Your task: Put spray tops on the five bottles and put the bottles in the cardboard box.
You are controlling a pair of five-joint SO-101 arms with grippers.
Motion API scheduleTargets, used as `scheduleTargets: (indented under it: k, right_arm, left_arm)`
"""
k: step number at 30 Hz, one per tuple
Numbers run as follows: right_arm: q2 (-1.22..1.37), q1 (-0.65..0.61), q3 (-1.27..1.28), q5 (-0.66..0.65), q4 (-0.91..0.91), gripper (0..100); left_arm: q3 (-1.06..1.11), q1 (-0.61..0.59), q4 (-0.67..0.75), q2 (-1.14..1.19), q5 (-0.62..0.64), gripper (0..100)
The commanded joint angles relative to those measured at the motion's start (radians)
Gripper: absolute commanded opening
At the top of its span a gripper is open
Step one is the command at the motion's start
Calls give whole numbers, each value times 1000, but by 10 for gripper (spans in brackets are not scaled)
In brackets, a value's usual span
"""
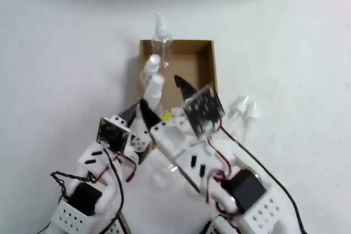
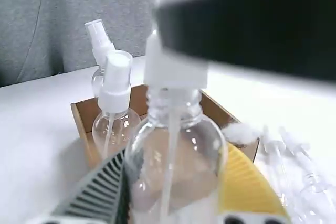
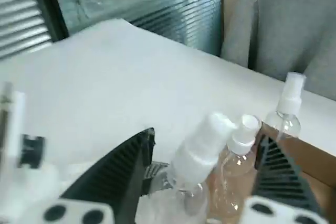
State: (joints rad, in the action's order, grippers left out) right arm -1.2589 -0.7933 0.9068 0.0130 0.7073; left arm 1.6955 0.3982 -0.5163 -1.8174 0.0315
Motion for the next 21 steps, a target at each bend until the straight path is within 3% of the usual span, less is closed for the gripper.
scheduleTargets:
  k: [1, 5, 10, 13, 21]
  right_arm:
    - [-64, -15, -133, 2, 74, 265]
    - [-67, 45, -221, 2, 137, 237]
    - [-65, 171, -224, 2, 137, 2]
    - [-65, 236, -190, 5, 137, 61]
    - [-24, 292, 0, 2, -31, 17]
  left_arm:
    - [-3, -13, 0, -8, -6, 60]
    - [-3, -13, 0, -8, -6, 60]
    - [-3, -15, 0, -8, -6, 60]
    - [-3, -15, 0, -8, -6, 60]
    - [-3, -15, 0, -8, -6, 60]
